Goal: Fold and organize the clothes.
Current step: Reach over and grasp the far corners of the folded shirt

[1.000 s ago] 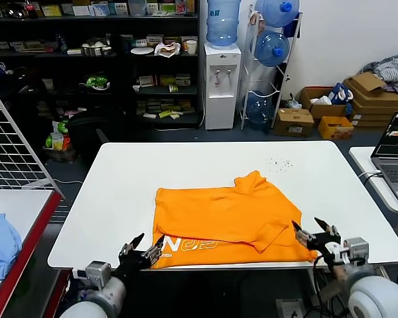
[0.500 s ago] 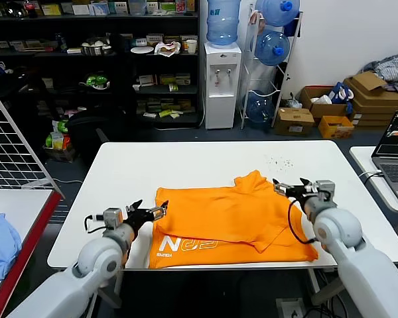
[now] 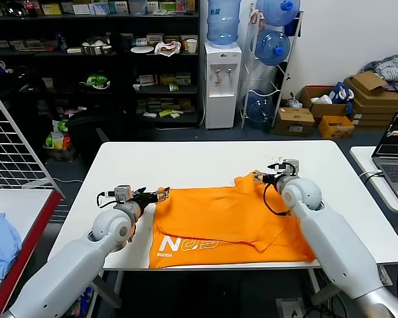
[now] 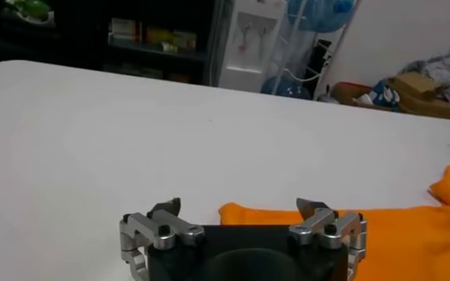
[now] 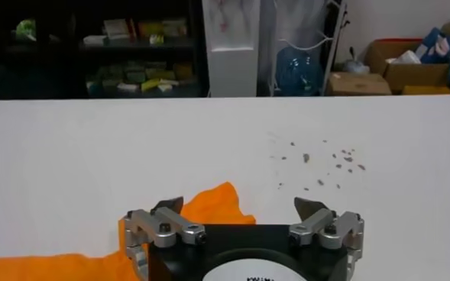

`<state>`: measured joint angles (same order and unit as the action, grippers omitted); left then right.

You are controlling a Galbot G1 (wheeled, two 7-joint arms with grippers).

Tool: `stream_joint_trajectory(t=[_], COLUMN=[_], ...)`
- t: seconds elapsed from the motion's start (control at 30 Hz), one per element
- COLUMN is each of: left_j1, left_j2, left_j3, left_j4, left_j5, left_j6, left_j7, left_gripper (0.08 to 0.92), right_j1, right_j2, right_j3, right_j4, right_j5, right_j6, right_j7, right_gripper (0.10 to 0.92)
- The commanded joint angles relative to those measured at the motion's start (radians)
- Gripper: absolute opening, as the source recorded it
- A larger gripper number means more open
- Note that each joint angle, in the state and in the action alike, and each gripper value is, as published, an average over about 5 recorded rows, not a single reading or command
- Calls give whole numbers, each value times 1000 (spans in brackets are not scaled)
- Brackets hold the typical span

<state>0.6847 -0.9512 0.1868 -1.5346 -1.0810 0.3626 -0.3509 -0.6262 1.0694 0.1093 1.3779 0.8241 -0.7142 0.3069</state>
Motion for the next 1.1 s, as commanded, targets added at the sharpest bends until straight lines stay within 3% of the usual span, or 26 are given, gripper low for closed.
stream_joint_trajectory(t=[0.03,0.27,0.43,1.1], left_j1=[-64,-69,-61,-45], left_j2=[-32,-44,-45,-45], left_j3=[46,62,73,73], left_j4=[76,82,86,83], left_j5=[2,26,53,77], left_j6=[13,11,10,-13], left_j7=[9,6,4,-2], left_gripper=[921,913,802,230], right_j1=[72,62,54,3], right_j2=[37,34,33,-1], right_j3=[-48,-44,-41,-19], right_j4=[-88,-91,-93,-30], right_j5=[-6,-6,-2,14], right_j6=[-25,-27,-30,-15], right_j7=[-9,-23,-37,-64], right_gripper=[921,921,909,355])
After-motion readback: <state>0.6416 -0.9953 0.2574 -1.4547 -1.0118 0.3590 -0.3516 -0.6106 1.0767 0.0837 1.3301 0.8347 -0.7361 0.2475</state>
